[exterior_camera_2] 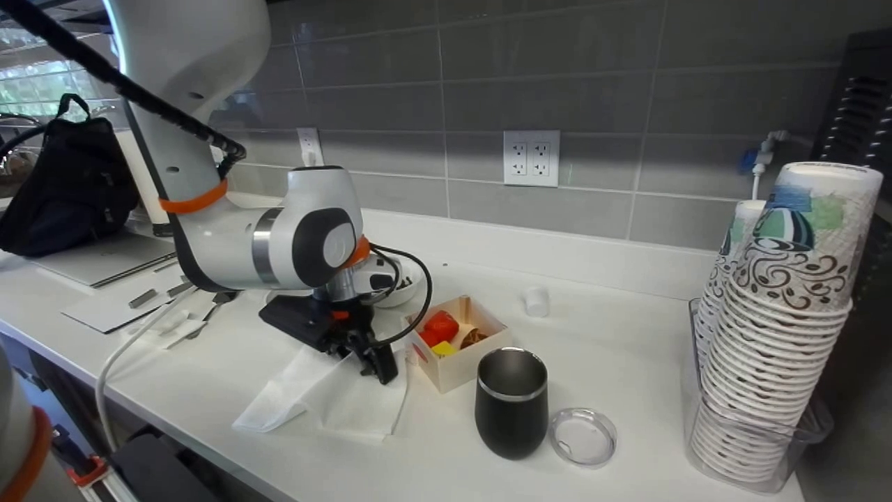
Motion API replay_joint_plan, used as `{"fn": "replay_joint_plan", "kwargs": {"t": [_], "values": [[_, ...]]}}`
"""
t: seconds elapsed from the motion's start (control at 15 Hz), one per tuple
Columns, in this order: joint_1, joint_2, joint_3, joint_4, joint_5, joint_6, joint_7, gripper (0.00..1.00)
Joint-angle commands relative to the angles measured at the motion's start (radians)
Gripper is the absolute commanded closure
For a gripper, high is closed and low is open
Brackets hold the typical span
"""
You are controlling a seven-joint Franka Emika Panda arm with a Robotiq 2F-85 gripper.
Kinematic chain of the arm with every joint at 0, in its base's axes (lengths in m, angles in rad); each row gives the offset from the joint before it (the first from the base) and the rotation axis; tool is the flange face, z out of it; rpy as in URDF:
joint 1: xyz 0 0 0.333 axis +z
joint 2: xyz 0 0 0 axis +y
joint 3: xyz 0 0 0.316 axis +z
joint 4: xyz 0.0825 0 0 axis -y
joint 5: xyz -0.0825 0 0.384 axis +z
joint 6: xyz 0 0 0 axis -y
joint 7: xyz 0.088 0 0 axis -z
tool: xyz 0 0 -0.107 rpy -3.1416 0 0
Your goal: Use the napkin to wipe the table
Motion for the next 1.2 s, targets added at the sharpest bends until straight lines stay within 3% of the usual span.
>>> {"fn": "replay_joint_plan", "kwargs": {"t": [0.0, 0.07, 0.27, 0.53, 0.67, 1.13], "values": [[-0.061, 0.049, 0.125, 0.000, 0.038, 0.094, -0.011, 0.95], [-0.081, 0.052, 0.175, 0.000, 0.050, 0.104, -0.015, 1.00], [-0.141, 0.064, 0.325, 0.002, 0.056, 0.123, -0.012, 1.00], [-0.205, 0.089, 0.457, 0.003, 0.023, 0.101, 0.006, 1.00], [-0.213, 0.069, 0.462, 0.003, -0.001, 0.047, 0.026, 1.00], [-0.232, -0.031, 0.369, 0.020, -0.064, -0.176, 0.120, 1.00]]}}
